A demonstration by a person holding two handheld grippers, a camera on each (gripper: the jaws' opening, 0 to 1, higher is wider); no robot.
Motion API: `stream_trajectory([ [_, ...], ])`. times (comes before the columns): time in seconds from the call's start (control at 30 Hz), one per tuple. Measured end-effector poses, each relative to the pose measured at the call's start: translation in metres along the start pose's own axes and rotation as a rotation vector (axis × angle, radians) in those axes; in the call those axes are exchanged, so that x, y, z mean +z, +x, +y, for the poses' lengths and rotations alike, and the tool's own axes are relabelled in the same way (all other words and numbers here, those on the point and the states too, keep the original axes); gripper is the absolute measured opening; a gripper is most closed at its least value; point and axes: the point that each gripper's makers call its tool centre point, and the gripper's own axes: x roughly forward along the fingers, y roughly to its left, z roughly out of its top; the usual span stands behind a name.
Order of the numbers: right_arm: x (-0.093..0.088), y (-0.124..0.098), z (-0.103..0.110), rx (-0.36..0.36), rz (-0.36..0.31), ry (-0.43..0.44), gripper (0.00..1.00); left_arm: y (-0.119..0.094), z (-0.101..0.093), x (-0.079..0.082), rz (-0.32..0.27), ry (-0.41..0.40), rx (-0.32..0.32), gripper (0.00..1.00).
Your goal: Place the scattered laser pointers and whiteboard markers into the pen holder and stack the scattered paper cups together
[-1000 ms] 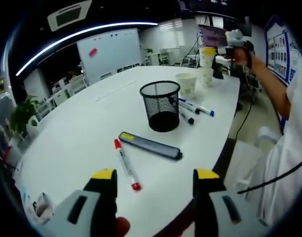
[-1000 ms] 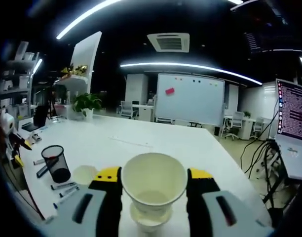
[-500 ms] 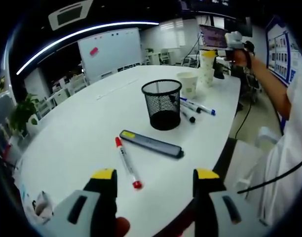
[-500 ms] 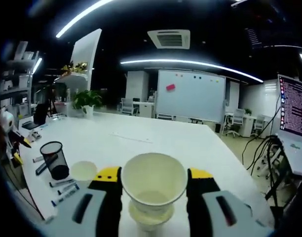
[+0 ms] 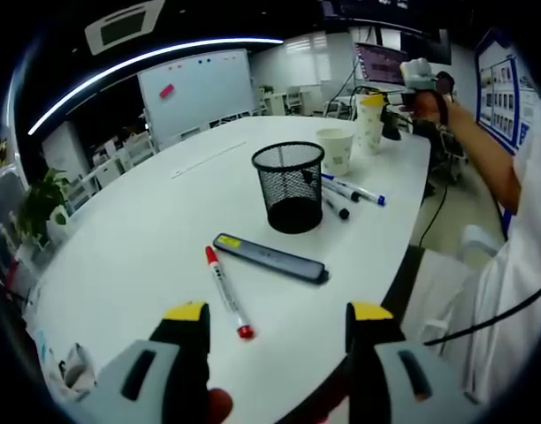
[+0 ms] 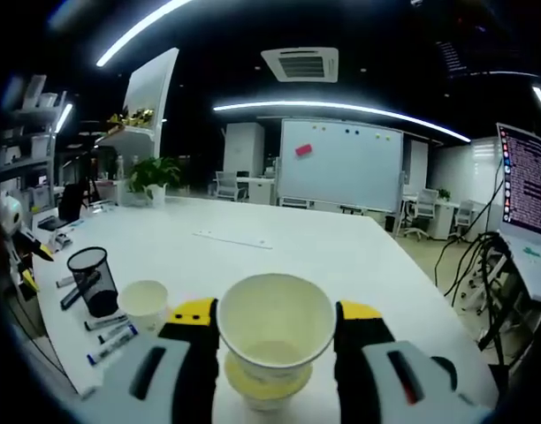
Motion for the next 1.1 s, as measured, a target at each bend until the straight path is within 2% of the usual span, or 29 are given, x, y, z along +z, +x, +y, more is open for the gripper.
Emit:
stream_trajectory([
  [0.57,-0.007,0.006,0.000,0.004,0.015,0.004,0.52,0.000,0.000,0.001,0.000,0.001,-0.001,0.62],
  [1.1,-0.021,0.011,0.001,0.002,0.040,0.010,0.52,0.003,0.001,0.000,0.004,-0.001,-0.007,0.62],
])
